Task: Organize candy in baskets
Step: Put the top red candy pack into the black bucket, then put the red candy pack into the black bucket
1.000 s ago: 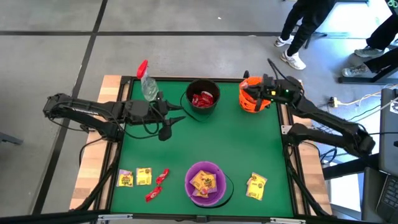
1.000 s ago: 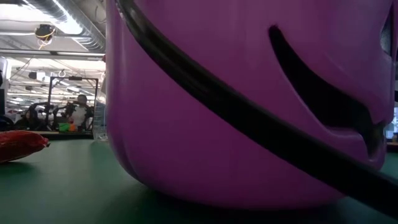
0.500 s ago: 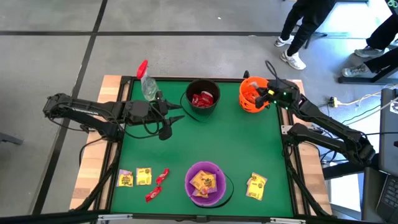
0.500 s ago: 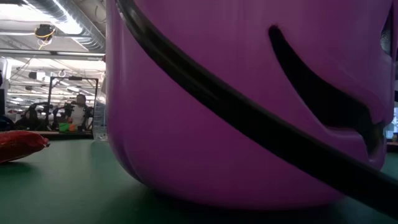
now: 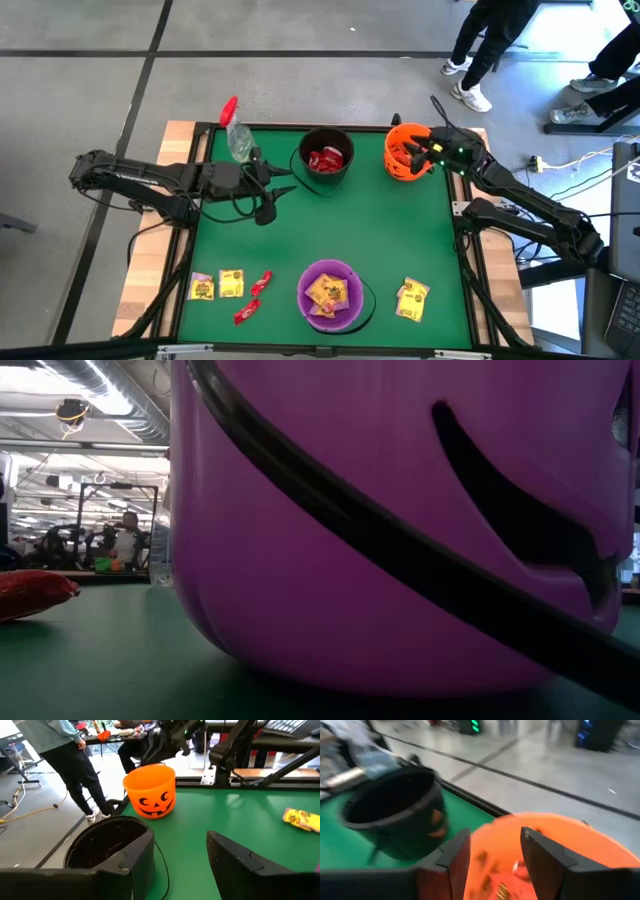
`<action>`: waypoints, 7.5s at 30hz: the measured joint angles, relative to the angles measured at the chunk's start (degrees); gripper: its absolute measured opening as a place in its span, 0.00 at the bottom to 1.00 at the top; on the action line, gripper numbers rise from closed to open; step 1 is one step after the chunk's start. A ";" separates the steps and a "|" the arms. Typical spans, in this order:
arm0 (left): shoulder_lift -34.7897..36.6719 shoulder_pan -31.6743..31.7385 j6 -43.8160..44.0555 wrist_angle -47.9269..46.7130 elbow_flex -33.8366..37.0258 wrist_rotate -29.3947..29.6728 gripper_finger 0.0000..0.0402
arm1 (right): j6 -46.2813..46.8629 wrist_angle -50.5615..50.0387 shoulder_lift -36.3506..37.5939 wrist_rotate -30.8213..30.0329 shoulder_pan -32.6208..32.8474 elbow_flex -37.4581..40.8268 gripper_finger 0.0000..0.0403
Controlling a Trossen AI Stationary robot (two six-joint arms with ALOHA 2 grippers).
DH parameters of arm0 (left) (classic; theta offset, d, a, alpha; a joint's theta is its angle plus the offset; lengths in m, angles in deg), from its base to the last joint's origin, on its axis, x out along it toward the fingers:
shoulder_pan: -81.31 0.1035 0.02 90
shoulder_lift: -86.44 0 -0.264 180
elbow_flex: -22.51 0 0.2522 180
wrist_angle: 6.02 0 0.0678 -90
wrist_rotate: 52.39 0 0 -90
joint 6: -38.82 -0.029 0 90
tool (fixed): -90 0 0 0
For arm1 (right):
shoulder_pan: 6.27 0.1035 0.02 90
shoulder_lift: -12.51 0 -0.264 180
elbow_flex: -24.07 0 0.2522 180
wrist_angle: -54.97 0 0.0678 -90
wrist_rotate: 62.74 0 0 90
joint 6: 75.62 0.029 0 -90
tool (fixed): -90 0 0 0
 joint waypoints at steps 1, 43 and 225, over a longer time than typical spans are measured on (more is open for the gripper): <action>0.00 0.00 0.10 -0.59 0.00 0.06 0.42 | 0.01 1.47 0.00 1.71 0.00 0.00 0.44; -12.35 -28.84 45.19 6.19 21.35 -16.61 0.42 | 1.15 20.66 -0.61 6.57 13.18 -0.11 0.44; -25.41 -43.95 60.06 -15.99 4.68 -9.25 0.45 | 1.38 19.65 -5.53 7.17 13.16 -0.04 0.44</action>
